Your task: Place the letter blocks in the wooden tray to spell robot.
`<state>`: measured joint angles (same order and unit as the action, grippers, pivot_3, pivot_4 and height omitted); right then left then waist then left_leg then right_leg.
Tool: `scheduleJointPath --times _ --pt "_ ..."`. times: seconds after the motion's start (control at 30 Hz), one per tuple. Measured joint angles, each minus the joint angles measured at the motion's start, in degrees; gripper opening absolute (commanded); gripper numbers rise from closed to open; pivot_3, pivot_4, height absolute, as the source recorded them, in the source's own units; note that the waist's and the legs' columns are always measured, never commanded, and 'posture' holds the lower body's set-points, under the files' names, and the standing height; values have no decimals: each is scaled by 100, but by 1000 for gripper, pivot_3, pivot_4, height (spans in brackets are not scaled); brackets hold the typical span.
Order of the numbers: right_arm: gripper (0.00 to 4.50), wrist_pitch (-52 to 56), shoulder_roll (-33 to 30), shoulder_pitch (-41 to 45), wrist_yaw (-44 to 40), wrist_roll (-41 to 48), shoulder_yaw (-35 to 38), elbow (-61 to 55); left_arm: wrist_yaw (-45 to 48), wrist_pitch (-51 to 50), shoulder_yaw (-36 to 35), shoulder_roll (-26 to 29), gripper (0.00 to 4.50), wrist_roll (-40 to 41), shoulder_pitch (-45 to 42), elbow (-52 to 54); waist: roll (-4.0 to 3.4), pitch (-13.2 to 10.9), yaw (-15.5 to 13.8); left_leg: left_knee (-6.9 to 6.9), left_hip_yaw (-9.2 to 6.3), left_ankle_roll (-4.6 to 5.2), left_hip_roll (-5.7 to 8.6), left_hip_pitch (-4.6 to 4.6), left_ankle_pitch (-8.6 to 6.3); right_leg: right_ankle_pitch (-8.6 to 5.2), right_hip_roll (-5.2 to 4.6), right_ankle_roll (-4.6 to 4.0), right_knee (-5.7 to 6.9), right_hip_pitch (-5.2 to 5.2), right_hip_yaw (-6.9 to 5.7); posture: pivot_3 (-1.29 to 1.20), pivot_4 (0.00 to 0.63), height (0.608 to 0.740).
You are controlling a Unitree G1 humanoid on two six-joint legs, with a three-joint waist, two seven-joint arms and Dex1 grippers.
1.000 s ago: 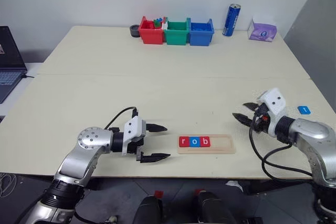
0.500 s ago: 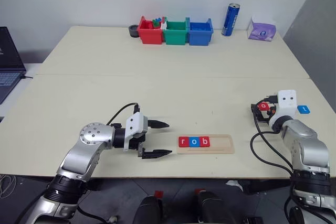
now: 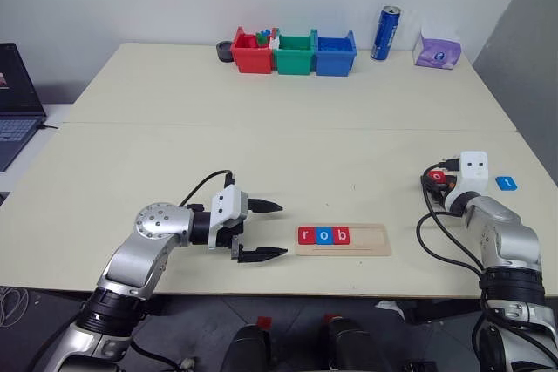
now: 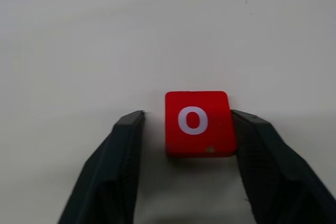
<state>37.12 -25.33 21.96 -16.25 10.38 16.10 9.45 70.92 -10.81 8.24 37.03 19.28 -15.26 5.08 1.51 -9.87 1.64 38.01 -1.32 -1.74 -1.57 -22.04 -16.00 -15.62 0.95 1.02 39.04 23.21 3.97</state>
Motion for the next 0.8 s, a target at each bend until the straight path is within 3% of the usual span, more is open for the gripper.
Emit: scheduleJointPath --times 0.03,0.27,0.47,0.57,0.73,0.77,0.8 --pt "1435 53 2 -97 -1 13 -2 -155 2 0 0 23 4500 1 11 5 0 0 -2 0 -3 0 0 -1 0 0 0 0 -1 0 0 0 150 740" --pt "1439 1100 202 -1555 114 373 23 -2637 101 -2 -13 130 4500 14 42 13 -9 1 12 -9 -16 0 -7 -10 0 -3 2 0 0 8 -2 0 150 740" --pt "1439 1940 1327 -3269 898 475 -8 -4985 179 1 -8 155 4500 33 37 2 -17 7 17 -7 -18 -1 -9 -8 0 -19 1 24 2 8 0 0 150 740" --pt "1439 1985 1757 -3691 1213 419 -226 -5454 244 3 29 150 4500 33 -25 -29 -18 7 23 -4 -14 -1 -9 1 0 -18 1 28 0 7 0 0 150 740" --pt "1439 1772 2183 -3683 1554 278 -366 -5398 310 21 37 143 4500 33 -126 -96 -14 12 31 -1 -9 -1 -8 12 1 -11 3 37 0 3 7 0 150 740" --pt "2169 1691 2328 -3656 1592 296 -349 -5356 329 22 38 143 4500 31 -126 -121 -13 12 32 -2 -9 -1 -10 12 1 -11 4 37 -1 4 7 0 150 740" --pt "2368 1642 2385 -3628 1617 312 -337 -5319 342 25 39 141 4500 31 -126 -124 -13 12 32 -2 -9 -1 -10 11 1 -12 4 37 -1 4 6 0 150 740"
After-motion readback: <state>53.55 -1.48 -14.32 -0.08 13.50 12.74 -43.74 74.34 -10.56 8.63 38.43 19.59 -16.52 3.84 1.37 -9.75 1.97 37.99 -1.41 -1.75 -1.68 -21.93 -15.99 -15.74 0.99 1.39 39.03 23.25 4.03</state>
